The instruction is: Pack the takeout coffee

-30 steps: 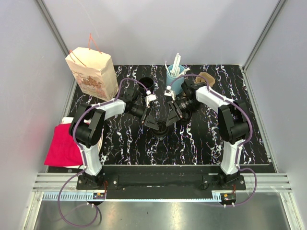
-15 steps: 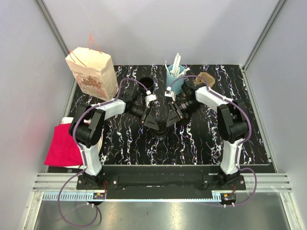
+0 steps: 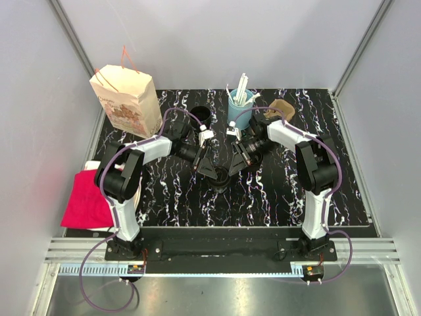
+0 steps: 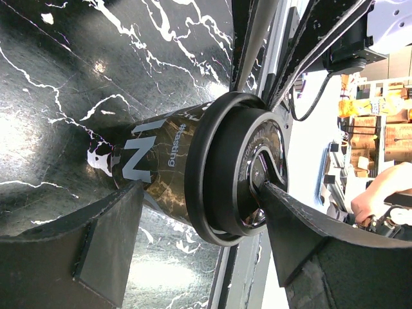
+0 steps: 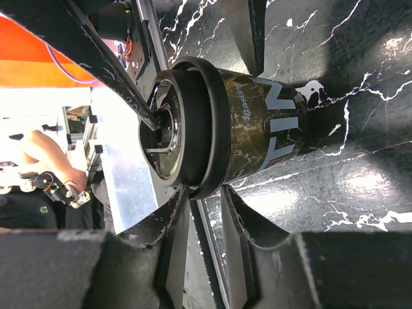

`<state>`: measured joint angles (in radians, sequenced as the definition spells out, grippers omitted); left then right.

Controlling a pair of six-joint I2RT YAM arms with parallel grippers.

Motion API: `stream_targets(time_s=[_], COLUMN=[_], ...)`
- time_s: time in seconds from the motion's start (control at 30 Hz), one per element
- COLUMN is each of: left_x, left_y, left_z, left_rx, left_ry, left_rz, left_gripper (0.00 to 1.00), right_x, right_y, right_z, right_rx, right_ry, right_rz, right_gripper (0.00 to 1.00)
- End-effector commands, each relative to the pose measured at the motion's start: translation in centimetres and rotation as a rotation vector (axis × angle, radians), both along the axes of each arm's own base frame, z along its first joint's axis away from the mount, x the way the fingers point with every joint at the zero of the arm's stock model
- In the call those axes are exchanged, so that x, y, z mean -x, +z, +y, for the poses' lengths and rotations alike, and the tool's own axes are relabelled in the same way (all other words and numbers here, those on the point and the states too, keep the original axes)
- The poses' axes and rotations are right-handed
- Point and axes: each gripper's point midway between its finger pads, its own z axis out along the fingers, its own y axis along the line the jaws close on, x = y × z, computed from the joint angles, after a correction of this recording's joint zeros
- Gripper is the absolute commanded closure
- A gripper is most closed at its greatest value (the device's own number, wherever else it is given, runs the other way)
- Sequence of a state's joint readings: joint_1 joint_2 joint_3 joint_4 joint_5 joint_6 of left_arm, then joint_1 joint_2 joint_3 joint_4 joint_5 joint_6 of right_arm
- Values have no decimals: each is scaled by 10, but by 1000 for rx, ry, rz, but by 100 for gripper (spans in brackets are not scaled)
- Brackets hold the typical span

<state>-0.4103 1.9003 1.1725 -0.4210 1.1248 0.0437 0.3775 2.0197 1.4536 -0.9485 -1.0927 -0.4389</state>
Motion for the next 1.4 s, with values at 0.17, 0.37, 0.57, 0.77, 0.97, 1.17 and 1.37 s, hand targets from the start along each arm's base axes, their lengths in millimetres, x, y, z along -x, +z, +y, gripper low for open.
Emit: stream_targets(time_s=[0.17,0.37,0.57,0.77,0.97,1.17,1.37], left_x=[-22,-22,-22,-22,-21,-20,-21], left_y=[-20,-23,-24,-25,-27,-29,-30], left_z=[6,8,8,8,8,8,9], left_rx=[-105,-122,-124,-130,-138,-149,-157], left_ry=[44,45,44,44,36,31,30], left_rz=[-112,-118,-115,-115,-113,-111,-118], left_gripper=[25,25,26,31,38,44,45], right_x=[-1,-5,-11,-21,-29,-31,-38], right_y=[-20,-36,-36,-62,-50,-5,23], right_z=[0,-4,-3,-9,-8,3,10], right_rx=[46,99,115,224,225,124,59], right_ry=[-8,-32,-48,-91,-114,-84,-71], right_rz=[0,-6,-28,-46,-87,-124,-155], right_gripper=[71,77,78,80,80,69,65])
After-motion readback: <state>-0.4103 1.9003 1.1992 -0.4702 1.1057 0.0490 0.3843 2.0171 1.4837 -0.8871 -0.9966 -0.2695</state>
